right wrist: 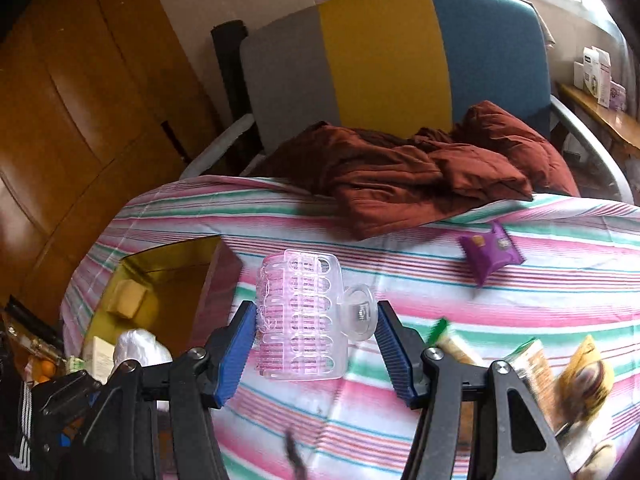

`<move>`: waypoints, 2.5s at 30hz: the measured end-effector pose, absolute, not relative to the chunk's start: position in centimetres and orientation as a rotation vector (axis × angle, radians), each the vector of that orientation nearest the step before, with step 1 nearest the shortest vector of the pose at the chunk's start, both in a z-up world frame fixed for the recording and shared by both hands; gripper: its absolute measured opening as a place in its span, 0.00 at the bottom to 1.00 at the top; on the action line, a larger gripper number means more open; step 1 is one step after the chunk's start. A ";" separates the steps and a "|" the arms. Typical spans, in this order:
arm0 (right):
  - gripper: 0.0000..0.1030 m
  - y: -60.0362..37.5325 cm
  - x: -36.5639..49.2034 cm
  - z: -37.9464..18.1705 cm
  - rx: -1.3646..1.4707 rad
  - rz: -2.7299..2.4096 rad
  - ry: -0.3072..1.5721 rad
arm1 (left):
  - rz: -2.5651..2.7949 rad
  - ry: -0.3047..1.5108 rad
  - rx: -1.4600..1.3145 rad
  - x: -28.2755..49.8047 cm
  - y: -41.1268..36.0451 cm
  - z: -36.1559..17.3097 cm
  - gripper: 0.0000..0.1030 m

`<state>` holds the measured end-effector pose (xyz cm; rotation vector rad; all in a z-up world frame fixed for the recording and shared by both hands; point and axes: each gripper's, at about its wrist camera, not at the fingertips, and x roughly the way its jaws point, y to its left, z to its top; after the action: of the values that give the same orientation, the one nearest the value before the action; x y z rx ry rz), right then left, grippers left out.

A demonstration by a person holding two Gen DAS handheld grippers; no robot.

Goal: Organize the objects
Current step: 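Carry the wrapped item and pink roller over the tin and release them, then move both tools away from the tin toward the remaining items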

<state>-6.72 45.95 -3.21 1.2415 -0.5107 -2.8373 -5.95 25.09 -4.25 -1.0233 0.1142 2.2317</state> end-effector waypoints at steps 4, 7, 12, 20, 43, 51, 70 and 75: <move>0.58 43.0 -6.4 -2.9 1.225 -2.815 -0.506 | 2.288 0.072 -1.038 -6.2 21.6 -3.8 0.33; 0.58 40.8 -6.3 -2.7 1.215 -2.792 -0.494 | 2.336 0.043 -1.039 -6.3 19.1 -3.6 0.34; 0.58 37.4 -6.3 -2.5 1.214 -2.755 -0.475 | 2.426 -0.021 -1.062 -6.8 14.7 -3.5 0.34; 0.58 32.5 -7.7 -2.2 1.241 -2.723 -0.391 | 2.531 -0.127 -1.076 -7.3 7.8 -3.6 0.34; 0.67 29.6 -12.1 -4.2 1.390 -2.803 -0.323 | 2.670 -0.193 -1.116 -10.3 2.4 -4.7 0.56; 0.67 29.2 -9.1 -4.5 1.381 -2.817 -0.347 | 2.671 -0.180 -1.086 -8.5 2.7 -3.9 0.63; 0.68 26.7 -4.2 -2.8 1.279 -2.876 -0.247 | 2.709 -0.056 -0.954 -4.1 4.3 -1.7 0.76; 0.68 26.6 -3.6 -2.8 1.277 -2.887 -0.240 | 2.703 -0.031 -0.938 -3.6 4.8 -1.5 0.78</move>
<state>-3.64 26.65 -2.85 1.2767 -0.2403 -2.8871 -3.56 4.81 -1.53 -0.9377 -0.0313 2.7034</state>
